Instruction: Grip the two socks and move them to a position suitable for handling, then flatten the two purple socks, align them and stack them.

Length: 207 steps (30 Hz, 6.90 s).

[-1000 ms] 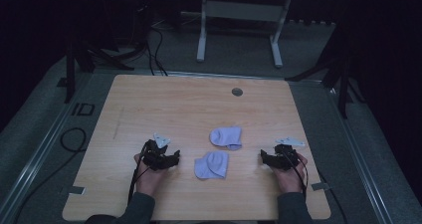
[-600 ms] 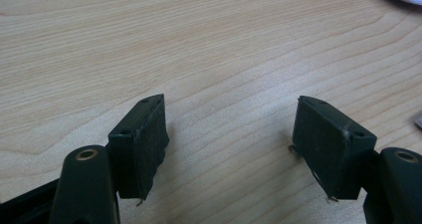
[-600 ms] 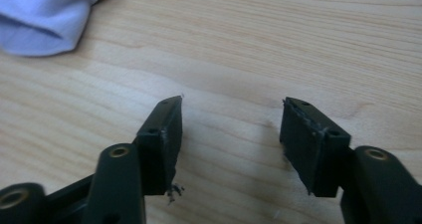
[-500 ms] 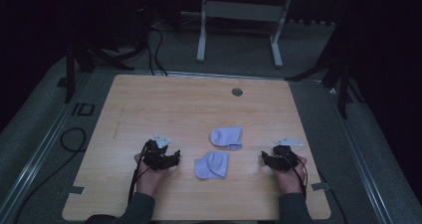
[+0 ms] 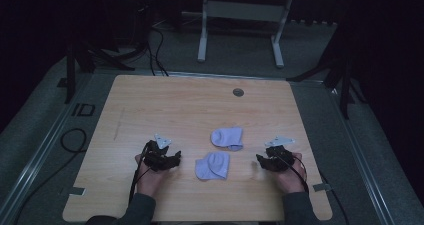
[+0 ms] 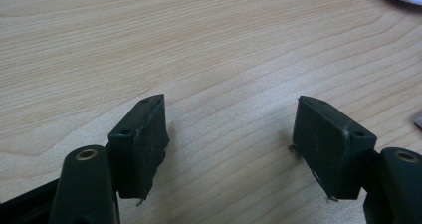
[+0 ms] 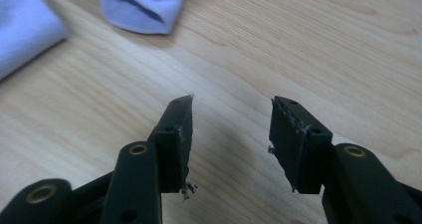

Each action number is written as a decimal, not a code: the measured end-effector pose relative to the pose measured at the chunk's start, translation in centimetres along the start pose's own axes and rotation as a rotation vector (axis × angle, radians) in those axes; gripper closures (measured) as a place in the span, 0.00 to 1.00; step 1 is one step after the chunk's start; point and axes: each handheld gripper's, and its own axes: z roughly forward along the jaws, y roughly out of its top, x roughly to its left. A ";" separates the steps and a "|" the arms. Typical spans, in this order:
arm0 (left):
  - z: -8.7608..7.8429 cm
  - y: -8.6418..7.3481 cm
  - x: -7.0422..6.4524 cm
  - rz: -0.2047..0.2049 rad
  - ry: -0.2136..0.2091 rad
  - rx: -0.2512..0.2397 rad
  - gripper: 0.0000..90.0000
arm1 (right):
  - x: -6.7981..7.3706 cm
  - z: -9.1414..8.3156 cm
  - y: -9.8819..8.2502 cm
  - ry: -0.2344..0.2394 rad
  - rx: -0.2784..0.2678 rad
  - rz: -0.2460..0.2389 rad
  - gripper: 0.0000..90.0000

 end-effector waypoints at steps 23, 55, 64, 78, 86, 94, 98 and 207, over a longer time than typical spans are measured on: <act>0.0 0.0 0.0 -0.003 0.000 -0.006 0.33 | 4.9 -0.6 5.0 0.192 0.091 -0.263 0.62; 0.1 0.0 0.0 -0.004 0.000 -0.008 0.33 | 12.9 3.6 10.5 0.326 0.146 -0.440 0.89; 0.1 0.0 -0.1 -0.001 0.001 -0.008 0.33 | 13.4 5.7 10.1 0.336 0.239 -0.425 0.79; -0.8 0.2 -1.4 0.009 -0.064 0.023 0.71 | 13.3 6.1 10.0 0.303 0.234 -0.412 0.96; -1.0 0.3 -3.9 0.092 -0.194 0.016 0.99 | 13.0 6.1 9.8 0.319 0.216 -0.390 0.96; -1.2 0.2 -5.6 0.088 -0.346 0.003 1.00 | 13.0 6.1 9.8 0.323 0.215 -0.382 0.96; -0.8 0.0 -6.6 0.125 -0.356 0.016 1.00 | 13.0 6.1 9.8 0.321 0.213 -0.374 0.96; -1.6 0.4 -3.8 0.129 -0.213 -0.031 0.66 | 9.4 10.7 15.0 0.121 0.260 -0.145 0.95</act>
